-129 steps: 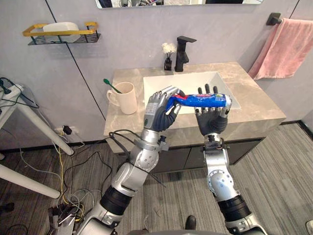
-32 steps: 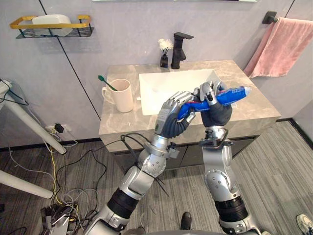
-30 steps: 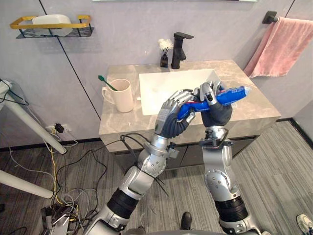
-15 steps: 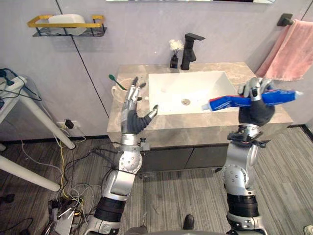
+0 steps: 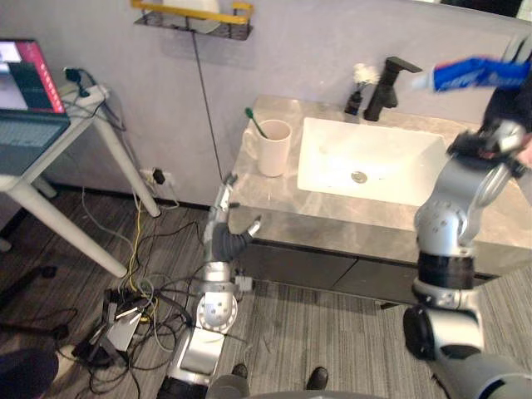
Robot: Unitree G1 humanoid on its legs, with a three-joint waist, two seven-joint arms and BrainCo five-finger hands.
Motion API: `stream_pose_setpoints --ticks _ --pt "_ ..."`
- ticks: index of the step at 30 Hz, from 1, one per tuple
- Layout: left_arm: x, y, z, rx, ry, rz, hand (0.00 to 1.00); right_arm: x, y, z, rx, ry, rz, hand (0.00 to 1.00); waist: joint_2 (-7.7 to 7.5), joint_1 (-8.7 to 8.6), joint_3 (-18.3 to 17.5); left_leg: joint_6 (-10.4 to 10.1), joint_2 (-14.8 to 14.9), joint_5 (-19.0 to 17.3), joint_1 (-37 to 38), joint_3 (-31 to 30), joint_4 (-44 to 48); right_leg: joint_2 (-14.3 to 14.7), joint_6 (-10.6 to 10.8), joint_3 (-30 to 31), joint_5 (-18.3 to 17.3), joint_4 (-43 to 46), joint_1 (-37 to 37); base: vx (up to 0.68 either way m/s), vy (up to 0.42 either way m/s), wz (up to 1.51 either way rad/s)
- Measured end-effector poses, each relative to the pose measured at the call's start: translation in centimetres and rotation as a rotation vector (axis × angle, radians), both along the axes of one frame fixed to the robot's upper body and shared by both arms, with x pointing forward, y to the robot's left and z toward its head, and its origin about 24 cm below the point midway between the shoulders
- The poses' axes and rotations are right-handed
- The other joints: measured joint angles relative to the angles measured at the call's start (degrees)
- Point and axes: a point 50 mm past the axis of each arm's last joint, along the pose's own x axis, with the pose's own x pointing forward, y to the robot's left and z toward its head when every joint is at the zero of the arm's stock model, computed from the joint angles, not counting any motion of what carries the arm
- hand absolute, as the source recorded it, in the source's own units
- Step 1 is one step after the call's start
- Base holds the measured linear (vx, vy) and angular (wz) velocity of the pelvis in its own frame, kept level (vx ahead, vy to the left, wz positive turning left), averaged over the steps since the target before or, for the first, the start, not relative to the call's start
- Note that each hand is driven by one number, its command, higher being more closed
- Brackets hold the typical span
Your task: Organize washtable
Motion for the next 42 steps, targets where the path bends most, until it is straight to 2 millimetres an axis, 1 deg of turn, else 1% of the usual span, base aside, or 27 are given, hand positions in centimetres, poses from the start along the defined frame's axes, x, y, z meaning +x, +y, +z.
stream_pose_setpoints --ticks 2,3,5,7,8,9,10,12,14,16,18,21,23,24,27,30,32,33,35,39,42 --pt "-0.9 -0.9 -1.2 -0.009 0.062 -0.066 0.00 -0.2 0.0 1.9 -0.045 -0.040 -0.020 1.00 -0.75 1.01 0.40 -0.11 0.01 0.20 -0.27 -1.10 0.16 0.02 0.00 -1.14 -0.01 0.01 -0.17 0.08 -0.010 0.27" --pt "-1.2 -1.1 -1.6 -0.005 0.082 -0.085 0.00 -0.3 0.1 2.4 -0.061 -0.050 -0.021 1.00 -0.95 1.06 0.50 -0.10 -0.03 0.41 -0.59 -1.42 0.17 0.00 0.01 -1.36 -0.01 0.02 -0.33 0.09 -0.004 0.24" --pt "-2.1 -1.0 -3.1 0.006 0.161 -0.112 0.00 0.0 1.1 3.4 -0.123 -0.058 -0.017 1.00 -1.88 1.72 0.73 -0.15 0.02 0.53 -2.09 -2.17 0.46 -0.15 0.01 -2.03 0.00 0.03 -1.39 0.07 -0.002 0.17" --pt "-2.4 -1.0 -4.4 0.012 0.223 -0.124 0.00 0.5 1.4 3.2 -0.166 -0.022 -0.023 1.00 -2.72 2.57 1.19 -0.14 0.01 0.52 -2.42 -2.27 0.45 -0.22 0.02 -2.17 0.00 0.03 -1.65 0.05 0.004 0.06" --pt "-2.5 -0.9 -4.8 0.014 0.243 -0.129 0.00 0.6 1.6 3.1 -0.176 -0.013 -0.015 1.00 -3.02 2.60 1.35 -0.13 0.00 0.52 -2.60 -2.36 0.45 -0.25 0.02 -2.26 0.00 0.03 -1.77 0.03 0.006 0.09" --pt "-2.8 -0.9 -5.4 0.017 0.280 -0.144 0.00 0.8 2.2 3.0 -0.204 -0.002 0.002 1.00 -3.84 2.65 1.79 -0.13 -0.01 0.52 -3.27 -2.69 0.58 -0.27 0.02 -2.57 0.00 0.03 -2.20 0.01 0.003 0.10" --pt "-2.9 -0.8 -5.6 0.019 0.292 -0.150 0.00 0.9 2.5 3.0 -0.221 0.006 0.009 1.00 -4.23 2.63 2.00 -0.13 -0.01 0.52 -3.45 -2.74 0.60 -0.26 0.02 -2.59 0.00 0.04 -2.39 0.01 0.002 0.07" --pt "-3.1 -0.6 -6.3 0.033 0.330 -0.162 0.00 1.3 3.5 2.9 -0.312 0.033 0.036 1.00 -5.44 2.73 2.65 -0.14 -0.01 0.51 -4.38 -2.75 0.86 -0.24 0.02 -2.57 0.00 0.04 -3.18 0.00 0.000 0.00" --pt "-3.1 -0.5 -6.5 0.035 0.340 -0.160 0.00 1.5 4.4 2.6 -0.360 0.053 0.065 1.00 -6.19 2.63 3.03 -0.14 0.01 0.49 -4.72 -2.70 0.97 -0.23 0.02 -2.52 0.01 0.04 -3.50 0.00 0.000 0.00" --pt "-3.0 -0.5 -6.4 0.036 0.337 -0.159 0.00 1.6 4.8 2.5 -0.391 0.055 0.079 1.00 -6.76 2.59 3.36 -0.16 0.01 0.49 -5.28 -2.66 1.17 -0.21 0.01 -2.48 0.03 0.05 -4.01 0.00 0.000 0.00" --pt "-2.8 -0.2 -6.3 0.038 0.334 -0.147 0.00 1.6 5.1 2.5 -0.409 0.059 0.087 1.00 -7.29 2.53 3.93 -0.17 0.02 0.37 -5.72 -2.65 1.58 -0.17 0.00 -2.45 0.04 0.05 -4.28 0.00 0.000 0.00" --pt "-2.3 0.9 -6.2 0.045 0.334 -0.094 0.00 1.1 5.2 2.9 -0.448 0.036 0.092 1.00 -8.30 2.54 4.90 -0.27 0.05 0.01 -7.96 -2.14 2.90 -0.08 -0.41 -1.90 0.46 0.05 -6.22 -0.02 0.013 -0.07" --pt "-2.0 1.3 -6.1 0.048 0.333 -0.071 0.00 0.8 5.3 3.2 -0.453 0.016 0.094 1.00 -8.38 2.46 6.04 -0.28 0.05 0.00 -8.28 -2.08 3.05 -0.08 -0.46 -1.81 0.56 0.05 -6.52 -0.01 0.006 -0.03" --pt "-2.0 1.4 -6.1 0.048 0.334 -0.066 0.00 0.7 5.3 3.3 -0.454 0.010 0.096 1.00 -8.38 2.46 6.07 -0.28 0.06 0.00 -8.52 -2.05 3.09 -0.08 -0.49 -1.75 0.59 0.05 -6.78 0.00 0.000 0.00" --pt "-1.7 1.7 -5.9 0.045 0.319 -0.046 0.00 0.4 5.8 4.4 -0.468 -0.026 0.096 1.00 -8.30 2.32 6.58 -0.43 0.07 -0.28 -10.03 -2.08 4.15 -0.10 -0.63 -1.55 0.81 0.05 -7.95 0.00 0.006 -0.01" --pt "-1.5 1.6 -5.7 0.036 0.309 -0.045 0.00 -0.5 6.2 7.0 -0.552 -0.094 0.054 1.00 -8.23 2.16 8.20 -0.46 0.10 -0.32 -10.44 -2.13 4.49 -0.12 -0.74 -1.62 0.93 0.05 -8.18 0.00 0.000 0.00" --pt "-1.6 1.5 -5.7 0.004 0.315 -0.054 0.00 -1.8 6.1 9.8 -0.606 -0.181 0.001 1.00 -8.08 2.06 8.94 -0.50 0.03 -0.34 -11.84 -2.50 5.00 -0.13 -0.77 -2.23 1.05 0.05 -9.09 -0.02 0.009 0.09" --pt "-1.6 1.5 -5.8 0.000 0.317 -0.056 0.00 -2.3 6.1 10.5 -0.614 -0.206 -0.014 1.00 -7.99 2.03 9.11 -0.51 -0.01 -0.33 -12.29 -2.81 5.13 -0.13 -0.78 -2.66 1.08 0.05 -9.35 0.00 0.004 0.14" --pt "-1.6 1.4 -5.8 -0.016 0.321 -0.060 0.00 -2.6 6.1 11.1 -0.615 -0.225 -0.015 1.00 -7.84 2.20 9.28 -0.51 -0.05 -0.33 -12.54 -3.45 5.17 -0.14 -0.77 -2.93 1.07 0.05 -9.36 0.03 0.002 0.12" --pt "-1.7 0.9 -5.8 -0.044 0.327 -0.084 0.00 -2.4 6.6 11.0 -0.610 -0.211 0.008 1.00 -7.49 2.30 9.54 -0.50 -0.32 -0.32 -13.47 -3.88 5.39 -0.26 -0.77 -3.86 1.07 0.05 -9.81 0.02 0.008 0.10" --pt "-1.8 0.2 -5.9 -0.071 0.335 -0.111 0.00 -2.3 7.3 11.1 -0.620 -0.204 0.017 1.00 -6.61 2.32 10.33 -0.50 -0.63 -0.32 -14.14 -4.40 5.89 -0.28 -0.76 -4.17 1.08 0.05 -10.04 0.00 0.008 0.09"
